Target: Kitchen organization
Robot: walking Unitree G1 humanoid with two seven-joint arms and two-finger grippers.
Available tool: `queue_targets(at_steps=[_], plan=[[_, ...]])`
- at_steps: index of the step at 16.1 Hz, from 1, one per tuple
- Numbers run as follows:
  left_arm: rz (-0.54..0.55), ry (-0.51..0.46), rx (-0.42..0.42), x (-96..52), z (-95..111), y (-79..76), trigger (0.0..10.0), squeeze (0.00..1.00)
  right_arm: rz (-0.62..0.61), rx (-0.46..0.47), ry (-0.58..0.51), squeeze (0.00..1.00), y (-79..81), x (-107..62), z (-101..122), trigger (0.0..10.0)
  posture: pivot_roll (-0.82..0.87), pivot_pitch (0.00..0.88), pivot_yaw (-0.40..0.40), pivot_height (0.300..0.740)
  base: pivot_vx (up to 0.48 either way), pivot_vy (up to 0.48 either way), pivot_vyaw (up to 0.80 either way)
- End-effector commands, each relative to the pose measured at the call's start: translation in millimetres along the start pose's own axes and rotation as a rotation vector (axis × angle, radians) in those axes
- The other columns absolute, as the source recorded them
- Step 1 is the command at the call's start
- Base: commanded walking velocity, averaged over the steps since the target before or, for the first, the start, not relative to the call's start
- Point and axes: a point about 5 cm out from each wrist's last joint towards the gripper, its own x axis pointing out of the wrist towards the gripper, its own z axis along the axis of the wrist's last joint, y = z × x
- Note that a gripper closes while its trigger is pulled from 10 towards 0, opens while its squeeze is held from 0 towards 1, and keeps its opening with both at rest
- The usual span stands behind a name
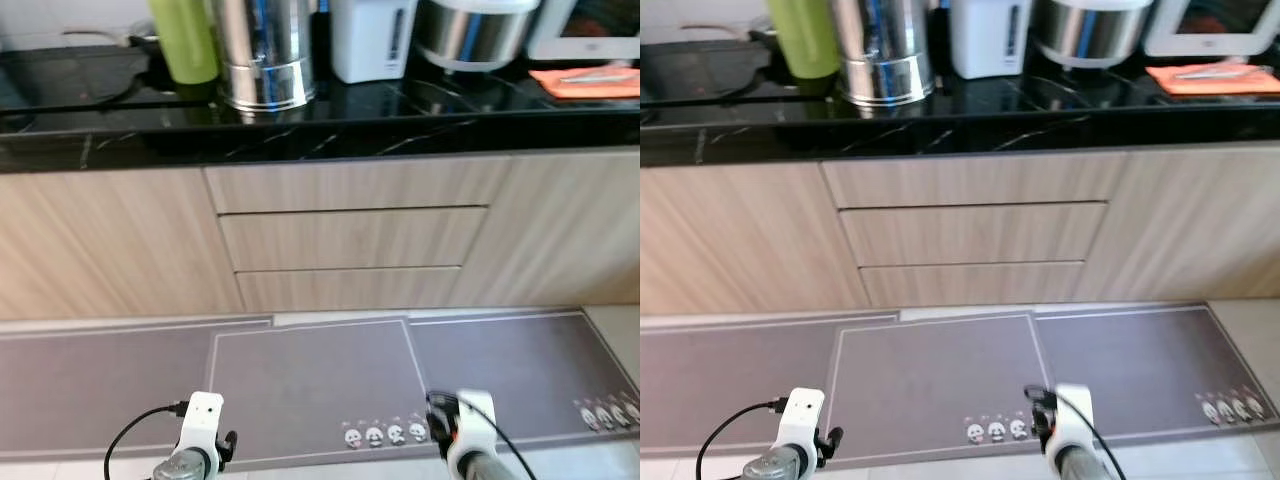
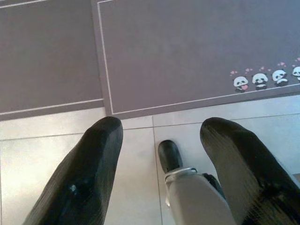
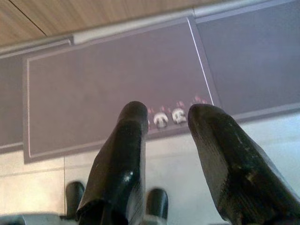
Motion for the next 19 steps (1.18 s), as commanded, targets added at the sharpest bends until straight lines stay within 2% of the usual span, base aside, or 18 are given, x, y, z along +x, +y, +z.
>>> queue_targets(at_steps=[1,6,11,19], plan=[[0.001,0.028,0.030,-0.9,-5,1.3,10.0,0.00,0.002,0.007,0.016,0.00,6.0,0.9,-3,10.0,-0.09,0.000,0.010,0.740,0.000,-0.334,0.00],[0.007,0.033,0.028,-1.5,-7,2.4,10.0,0.00,0.018,0.001,0.038,0.00,23.1,3.6,-5,10.0,-0.09,0.000,0.008,0.740,0.000,-0.337,0.00],[0.005,0.035,0.025,-1.4,-7,1.3,10.0,0.00,0.012,-0.002,0.039,0.00,15.9,2.0,-6,10.0,-0.09,0.000,0.005,0.740,0.000,-0.321,0.00],[0.005,0.040,0.018,-1.8,-9,0.6,10.0,0.00,0.012,0.006,0.055,0.00,14.3,0.8,-10,10.0,-0.10,0.000,-0.001,0.740,0.000,-0.317,0.00]])
